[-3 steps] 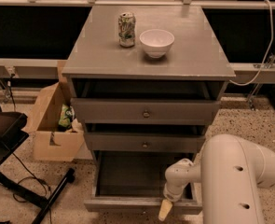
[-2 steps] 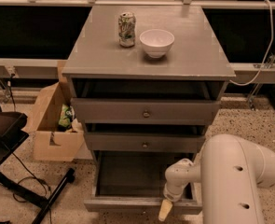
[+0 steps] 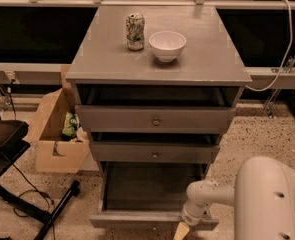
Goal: Open bottom drawer
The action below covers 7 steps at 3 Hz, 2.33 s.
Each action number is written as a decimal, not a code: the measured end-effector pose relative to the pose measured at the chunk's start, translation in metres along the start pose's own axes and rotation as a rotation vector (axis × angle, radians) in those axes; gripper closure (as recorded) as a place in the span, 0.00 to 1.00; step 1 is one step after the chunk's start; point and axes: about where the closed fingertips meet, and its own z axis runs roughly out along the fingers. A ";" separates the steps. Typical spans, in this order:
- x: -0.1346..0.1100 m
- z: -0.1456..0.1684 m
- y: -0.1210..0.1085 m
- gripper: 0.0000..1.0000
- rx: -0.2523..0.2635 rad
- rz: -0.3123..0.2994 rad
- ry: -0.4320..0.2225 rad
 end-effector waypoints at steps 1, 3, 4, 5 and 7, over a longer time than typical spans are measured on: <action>0.018 -0.001 0.015 0.42 -0.039 0.050 -0.026; 0.019 0.001 0.016 0.63 -0.042 0.050 -0.024; 0.020 0.003 0.018 0.39 -0.046 0.050 -0.023; 0.020 0.003 0.018 0.16 -0.046 0.050 -0.023; 0.021 -0.012 0.021 0.00 -0.062 0.034 -0.027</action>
Offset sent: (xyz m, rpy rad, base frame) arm -0.0876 -0.0029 0.0485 0.0432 0.0784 -0.1253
